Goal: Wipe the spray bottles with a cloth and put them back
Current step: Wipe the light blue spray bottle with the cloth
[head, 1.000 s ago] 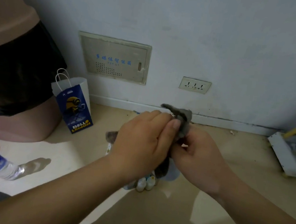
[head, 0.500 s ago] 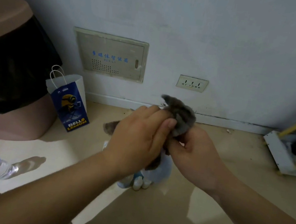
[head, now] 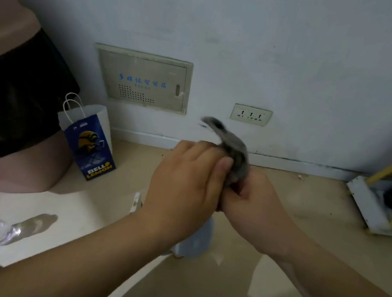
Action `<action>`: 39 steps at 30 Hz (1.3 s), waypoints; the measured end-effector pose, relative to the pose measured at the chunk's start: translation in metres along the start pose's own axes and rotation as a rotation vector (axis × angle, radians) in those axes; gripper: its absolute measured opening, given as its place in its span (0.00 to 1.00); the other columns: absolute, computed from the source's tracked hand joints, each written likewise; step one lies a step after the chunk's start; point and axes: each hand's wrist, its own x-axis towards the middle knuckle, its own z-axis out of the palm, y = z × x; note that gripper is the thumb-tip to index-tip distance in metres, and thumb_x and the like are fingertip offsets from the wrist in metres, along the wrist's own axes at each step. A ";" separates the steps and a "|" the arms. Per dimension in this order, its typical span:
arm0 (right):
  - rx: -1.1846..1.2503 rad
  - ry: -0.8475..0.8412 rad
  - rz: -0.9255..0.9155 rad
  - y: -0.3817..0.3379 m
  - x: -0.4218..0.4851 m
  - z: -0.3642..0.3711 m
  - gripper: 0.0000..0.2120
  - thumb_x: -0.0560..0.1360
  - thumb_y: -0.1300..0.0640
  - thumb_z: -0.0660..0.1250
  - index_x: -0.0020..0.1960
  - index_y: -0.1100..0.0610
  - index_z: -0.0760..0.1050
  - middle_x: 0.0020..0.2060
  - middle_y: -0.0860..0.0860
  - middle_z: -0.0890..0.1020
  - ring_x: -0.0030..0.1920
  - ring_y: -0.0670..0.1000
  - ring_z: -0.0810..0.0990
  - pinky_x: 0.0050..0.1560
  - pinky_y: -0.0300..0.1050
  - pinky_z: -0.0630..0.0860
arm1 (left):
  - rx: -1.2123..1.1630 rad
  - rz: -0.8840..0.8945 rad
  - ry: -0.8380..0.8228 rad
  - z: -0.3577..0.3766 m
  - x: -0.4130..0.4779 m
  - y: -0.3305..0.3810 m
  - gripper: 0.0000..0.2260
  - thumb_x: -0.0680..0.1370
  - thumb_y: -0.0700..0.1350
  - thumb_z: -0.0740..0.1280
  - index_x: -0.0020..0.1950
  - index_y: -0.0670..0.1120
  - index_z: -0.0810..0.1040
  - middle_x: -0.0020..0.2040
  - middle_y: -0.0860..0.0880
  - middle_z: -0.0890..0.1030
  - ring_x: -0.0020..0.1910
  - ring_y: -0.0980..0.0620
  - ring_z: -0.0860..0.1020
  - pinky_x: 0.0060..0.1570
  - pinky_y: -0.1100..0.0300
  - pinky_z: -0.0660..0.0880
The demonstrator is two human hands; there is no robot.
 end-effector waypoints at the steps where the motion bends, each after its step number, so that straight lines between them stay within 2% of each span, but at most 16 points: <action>1: 0.023 -0.011 0.006 0.001 -0.001 -0.001 0.06 0.76 0.65 0.64 0.42 0.67 0.74 0.35 0.70 0.77 0.37 0.70 0.77 0.38 0.72 0.77 | 0.041 0.063 -0.035 0.001 0.001 -0.006 0.15 0.85 0.50 0.57 0.54 0.47 0.81 0.48 0.50 0.82 0.46 0.49 0.75 0.47 0.55 0.71; 4: 0.006 -0.011 -0.005 0.000 0.000 -0.006 0.10 0.76 0.52 0.66 0.48 0.59 0.78 0.40 0.65 0.81 0.43 0.69 0.81 0.43 0.72 0.79 | -0.218 -0.022 -0.136 -0.007 0.006 -0.017 0.14 0.87 0.50 0.55 0.54 0.52 0.79 0.44 0.57 0.78 0.44 0.53 0.75 0.46 0.58 0.71; 6: -0.015 0.037 0.009 -0.002 0.001 -0.009 0.16 0.73 0.43 0.66 0.51 0.54 0.80 0.43 0.61 0.84 0.46 0.65 0.83 0.47 0.69 0.81 | -0.582 -0.403 -0.161 -0.009 0.010 -0.017 0.16 0.88 0.52 0.53 0.50 0.54 0.79 0.41 0.59 0.81 0.42 0.60 0.78 0.44 0.64 0.73; 8: -0.060 0.035 0.009 -0.003 0.003 -0.013 0.15 0.73 0.44 0.68 0.50 0.54 0.81 0.41 0.60 0.84 0.44 0.63 0.83 0.44 0.67 0.81 | -0.703 -0.682 -0.194 -0.006 0.010 -0.010 0.18 0.87 0.53 0.54 0.51 0.52 0.82 0.44 0.57 0.84 0.44 0.61 0.81 0.46 0.65 0.75; 10: -0.092 -0.016 -0.009 0.000 0.002 -0.015 0.05 0.77 0.54 0.69 0.46 0.54 0.81 0.36 0.59 0.83 0.38 0.62 0.80 0.41 0.63 0.80 | -0.462 -0.537 -0.208 0.002 -0.001 -0.001 0.17 0.87 0.53 0.53 0.48 0.52 0.79 0.43 0.54 0.82 0.43 0.59 0.79 0.45 0.62 0.72; 12: -0.120 -0.052 -0.020 -0.001 -0.003 -0.012 0.11 0.79 0.61 0.66 0.40 0.52 0.78 0.31 0.52 0.81 0.33 0.54 0.78 0.38 0.54 0.78 | -0.118 -0.191 -0.119 0.005 -0.011 0.001 0.15 0.87 0.50 0.53 0.48 0.50 0.77 0.44 0.53 0.79 0.43 0.56 0.74 0.45 0.63 0.68; 14: -0.137 -0.063 -0.036 -0.006 -0.007 -0.011 0.12 0.79 0.62 0.66 0.39 0.51 0.77 0.31 0.48 0.81 0.33 0.49 0.80 0.37 0.46 0.78 | -0.032 0.022 -0.101 0.002 -0.008 -0.007 0.14 0.86 0.50 0.54 0.50 0.47 0.77 0.46 0.50 0.78 0.44 0.52 0.73 0.45 0.61 0.67; 16: -0.144 -0.031 -0.058 -0.006 -0.005 -0.012 0.07 0.79 0.60 0.67 0.44 0.53 0.80 0.34 0.51 0.83 0.37 0.55 0.82 0.41 0.55 0.81 | -0.145 -0.012 -0.168 -0.004 -0.001 -0.019 0.15 0.86 0.52 0.53 0.49 0.49 0.76 0.43 0.53 0.78 0.42 0.53 0.75 0.43 0.61 0.69; 20: -0.103 0.044 0.000 -0.002 0.003 -0.014 0.04 0.78 0.54 0.70 0.51 0.52 0.82 0.40 0.57 0.85 0.43 0.62 0.84 0.44 0.65 0.81 | -0.436 -0.525 -0.183 -0.002 0.008 -0.022 0.17 0.88 0.53 0.52 0.45 0.51 0.76 0.37 0.54 0.78 0.37 0.59 0.75 0.38 0.64 0.69; 22: -0.098 0.003 0.004 -0.004 0.002 -0.012 0.03 0.79 0.57 0.69 0.49 0.55 0.82 0.39 0.59 0.84 0.41 0.62 0.83 0.42 0.66 0.80 | -0.271 -0.386 -0.152 0.005 0.001 -0.008 0.16 0.87 0.51 0.53 0.47 0.49 0.76 0.39 0.53 0.78 0.39 0.55 0.74 0.40 0.59 0.67; 25: -0.070 -0.045 -0.003 -0.007 -0.004 -0.010 0.10 0.78 0.66 0.66 0.40 0.57 0.78 0.32 0.57 0.81 0.34 0.58 0.80 0.38 0.60 0.79 | -0.020 0.017 -0.060 0.001 -0.005 -0.004 0.14 0.86 0.49 0.55 0.49 0.45 0.77 0.43 0.49 0.77 0.42 0.49 0.72 0.42 0.58 0.66; 28: -0.037 -0.068 -0.007 -0.009 -0.007 -0.009 0.08 0.79 0.64 0.67 0.43 0.56 0.80 0.33 0.54 0.83 0.35 0.56 0.82 0.39 0.55 0.82 | -0.097 0.134 -0.163 -0.006 0.001 -0.027 0.13 0.86 0.51 0.55 0.51 0.46 0.75 0.44 0.52 0.74 0.41 0.52 0.70 0.41 0.58 0.66; 30: 0.069 -0.008 0.055 -0.010 -0.005 -0.007 0.05 0.81 0.61 0.68 0.50 0.56 0.82 0.37 0.52 0.86 0.37 0.52 0.85 0.42 0.54 0.85 | -0.275 -0.036 -0.211 -0.005 0.001 -0.034 0.14 0.86 0.53 0.54 0.53 0.47 0.75 0.45 0.54 0.77 0.41 0.53 0.75 0.42 0.58 0.70; 33: 0.217 0.116 0.174 -0.009 -0.002 -0.009 0.06 0.82 0.62 0.66 0.53 0.58 0.82 0.29 0.44 0.81 0.29 0.41 0.79 0.43 0.48 0.84 | -0.440 -0.355 -0.187 0.004 -0.005 -0.030 0.14 0.87 0.53 0.54 0.53 0.50 0.77 0.44 0.55 0.81 0.43 0.59 0.78 0.45 0.60 0.74; 36: 0.263 0.193 0.211 -0.007 0.004 -0.022 0.06 0.82 0.61 0.67 0.53 0.60 0.82 0.30 0.53 0.76 0.31 0.49 0.75 0.47 0.58 0.85 | -0.529 -0.676 -0.219 0.004 -0.007 -0.027 0.18 0.88 0.51 0.54 0.46 0.47 0.79 0.40 0.54 0.81 0.38 0.60 0.76 0.42 0.57 0.71; 39: 0.292 0.190 0.219 -0.008 0.007 -0.034 0.07 0.82 0.60 0.66 0.57 0.58 0.82 0.36 0.55 0.80 0.40 0.51 0.80 0.49 0.56 0.85 | -0.683 -1.037 -0.187 -0.005 -0.004 -0.028 0.18 0.87 0.55 0.54 0.50 0.51 0.81 0.47 0.52 0.84 0.44 0.58 0.79 0.40 0.59 0.71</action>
